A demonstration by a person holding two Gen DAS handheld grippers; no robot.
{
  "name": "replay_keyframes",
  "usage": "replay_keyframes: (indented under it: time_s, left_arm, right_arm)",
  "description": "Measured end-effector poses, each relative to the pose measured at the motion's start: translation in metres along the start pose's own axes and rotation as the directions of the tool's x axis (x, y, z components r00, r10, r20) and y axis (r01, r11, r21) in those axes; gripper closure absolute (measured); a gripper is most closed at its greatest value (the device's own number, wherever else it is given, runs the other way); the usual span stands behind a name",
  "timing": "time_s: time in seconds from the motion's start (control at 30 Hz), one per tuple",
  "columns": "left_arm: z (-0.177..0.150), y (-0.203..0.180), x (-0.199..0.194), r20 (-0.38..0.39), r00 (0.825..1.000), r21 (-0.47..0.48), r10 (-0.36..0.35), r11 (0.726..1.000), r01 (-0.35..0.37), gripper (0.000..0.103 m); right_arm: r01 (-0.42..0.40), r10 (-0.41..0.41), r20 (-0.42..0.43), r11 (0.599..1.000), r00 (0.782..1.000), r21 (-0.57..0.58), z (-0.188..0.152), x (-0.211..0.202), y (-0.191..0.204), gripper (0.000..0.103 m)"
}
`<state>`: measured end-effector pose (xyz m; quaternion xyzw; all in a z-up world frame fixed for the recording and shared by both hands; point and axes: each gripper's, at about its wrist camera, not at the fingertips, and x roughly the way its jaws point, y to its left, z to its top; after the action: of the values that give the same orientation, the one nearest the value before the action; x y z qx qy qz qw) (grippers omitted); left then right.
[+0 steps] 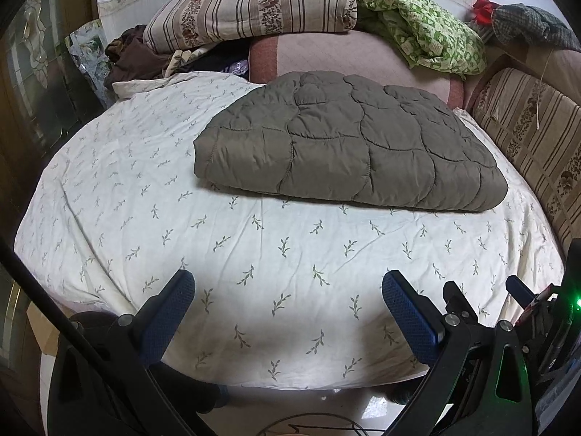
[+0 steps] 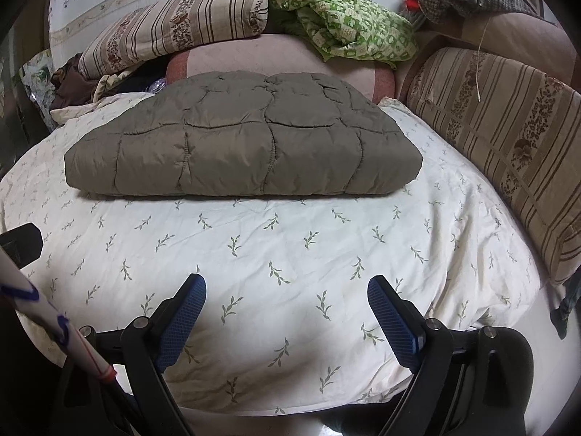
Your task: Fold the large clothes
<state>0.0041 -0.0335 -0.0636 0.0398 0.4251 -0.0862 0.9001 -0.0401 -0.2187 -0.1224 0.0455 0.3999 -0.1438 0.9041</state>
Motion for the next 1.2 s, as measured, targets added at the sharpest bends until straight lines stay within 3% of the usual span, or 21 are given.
replay_keyframes:
  time_s: [1.2]
  left_arm:
    - [-0.007, -0.004, 0.018, -0.059, 0.998, -0.001, 0.018, 1.0, -0.018, 0.0]
  right_arm:
    - [0.018, -0.018, 0.009, 1.0, 1.0, 0.011, -0.003, 0.002, -0.004, 0.009]
